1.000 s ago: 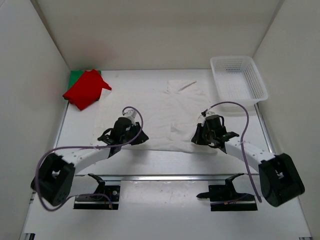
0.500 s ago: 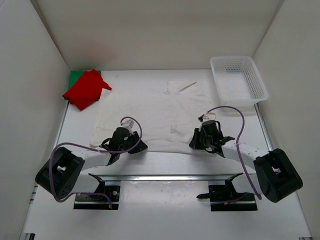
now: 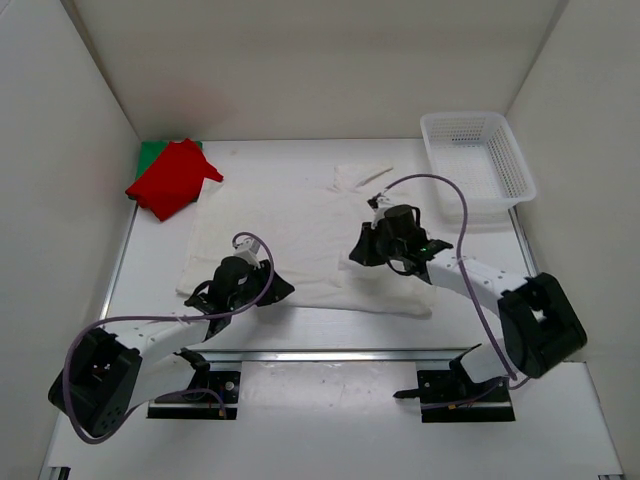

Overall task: Fold and stack the t-shirts
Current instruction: Fold the flattened tshirt in 1/3 of the way

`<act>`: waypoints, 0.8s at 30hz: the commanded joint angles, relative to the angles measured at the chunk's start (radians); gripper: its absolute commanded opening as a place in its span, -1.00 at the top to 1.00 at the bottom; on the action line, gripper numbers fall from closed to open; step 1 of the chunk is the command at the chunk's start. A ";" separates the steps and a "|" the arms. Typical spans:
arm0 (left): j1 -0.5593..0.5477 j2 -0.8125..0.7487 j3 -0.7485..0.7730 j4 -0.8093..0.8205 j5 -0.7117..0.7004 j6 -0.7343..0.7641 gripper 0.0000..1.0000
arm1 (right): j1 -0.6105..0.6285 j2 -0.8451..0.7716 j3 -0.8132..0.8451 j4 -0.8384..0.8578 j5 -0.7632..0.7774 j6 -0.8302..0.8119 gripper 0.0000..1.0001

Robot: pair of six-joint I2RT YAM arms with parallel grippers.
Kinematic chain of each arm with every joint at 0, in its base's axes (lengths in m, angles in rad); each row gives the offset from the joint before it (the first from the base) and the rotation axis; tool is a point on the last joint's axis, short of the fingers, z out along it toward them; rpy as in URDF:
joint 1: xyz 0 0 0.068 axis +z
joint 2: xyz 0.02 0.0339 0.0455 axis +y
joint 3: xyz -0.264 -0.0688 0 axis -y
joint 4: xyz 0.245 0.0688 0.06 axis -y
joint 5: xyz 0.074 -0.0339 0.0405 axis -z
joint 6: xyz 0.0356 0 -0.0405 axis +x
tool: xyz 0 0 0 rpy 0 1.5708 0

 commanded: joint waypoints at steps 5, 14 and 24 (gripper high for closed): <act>0.048 0.016 0.015 0.021 0.051 0.006 0.20 | -0.001 0.306 0.135 0.139 -0.096 0.000 1.00; 0.062 0.026 0.087 0.025 0.040 0.018 0.19 | -0.055 0.386 0.340 0.148 -0.217 -0.017 0.70; 0.157 0.023 0.106 0.022 0.086 0.054 0.17 | -0.288 0.557 0.718 0.046 -0.053 -0.066 0.90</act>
